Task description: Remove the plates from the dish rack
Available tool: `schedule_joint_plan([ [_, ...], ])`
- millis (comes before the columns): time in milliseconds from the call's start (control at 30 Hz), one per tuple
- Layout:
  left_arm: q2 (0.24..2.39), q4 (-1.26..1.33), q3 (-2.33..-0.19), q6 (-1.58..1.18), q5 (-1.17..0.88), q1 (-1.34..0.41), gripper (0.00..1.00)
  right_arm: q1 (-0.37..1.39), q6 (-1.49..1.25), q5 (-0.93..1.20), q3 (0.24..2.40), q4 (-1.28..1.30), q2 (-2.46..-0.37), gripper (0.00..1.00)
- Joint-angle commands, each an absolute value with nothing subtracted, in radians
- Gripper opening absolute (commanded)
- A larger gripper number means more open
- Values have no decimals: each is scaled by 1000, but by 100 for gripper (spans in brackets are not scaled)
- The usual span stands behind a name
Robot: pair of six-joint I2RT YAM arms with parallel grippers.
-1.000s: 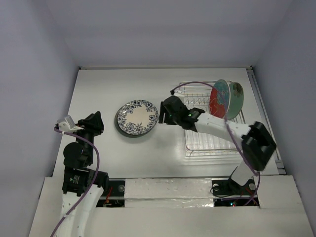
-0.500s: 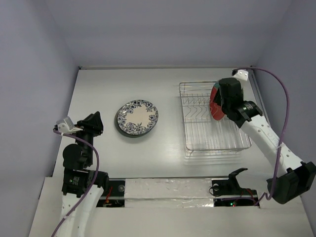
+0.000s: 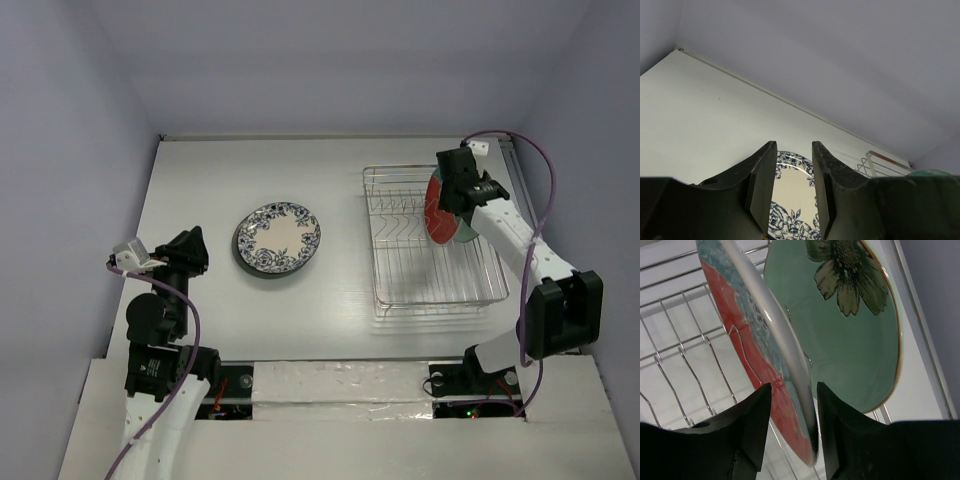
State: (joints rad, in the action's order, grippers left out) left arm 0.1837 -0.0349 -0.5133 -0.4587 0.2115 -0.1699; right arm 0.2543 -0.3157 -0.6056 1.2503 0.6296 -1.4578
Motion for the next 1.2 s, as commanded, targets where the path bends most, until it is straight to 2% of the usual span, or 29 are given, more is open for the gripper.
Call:
schedule_joint_plan([
  [0, 178, 14, -529, -456, 207, -184, 31, 247, -255, -627, 1331, 620, -1471, 43],
  [67, 178, 14, -531, -457, 207, -184, 31, 247, -235, -646, 1341, 615, -1482, 37],
  [100, 179, 14, -531, -456, 207, -184, 32, 247, -230, -653, 1345, 621, -1488, 31],
  [133, 181, 14, -531, -456, 207, -184, 32, 247, -227, -670, 1359, 629, -1491, 19],
  [233, 186, 17, -529, -456, 207, -184, 32, 247, -215, -669, 1368, 635, -1457, 6],
  [333, 189, 18, -529, -457, 207, -184, 32, 247, -192, -667, 1390, 635, -1421, 0],
  [600, 193, 17, -529, -457, 207, -184, 32, 247, -150, -654, 1523, 664, -1292, 0],
  [833, 192, 17, -529, -457, 207, -184, 32, 247, -231, -493, 1614, 687, -1174, 0],
  [967, 193, 17, -529, -457, 207, -184, 32, 271, -413, -303, 1531, 620, -1108, 0],
  [1067, 201, 17, -529, -459, 207, -184, 32, 325, -541, -119, 1435, 470, -1085, 0],
  [1167, 210, 15, -529, -459, 207, -184, 32, 420, -636, -31, 1322, 295, -1129, 0],
])
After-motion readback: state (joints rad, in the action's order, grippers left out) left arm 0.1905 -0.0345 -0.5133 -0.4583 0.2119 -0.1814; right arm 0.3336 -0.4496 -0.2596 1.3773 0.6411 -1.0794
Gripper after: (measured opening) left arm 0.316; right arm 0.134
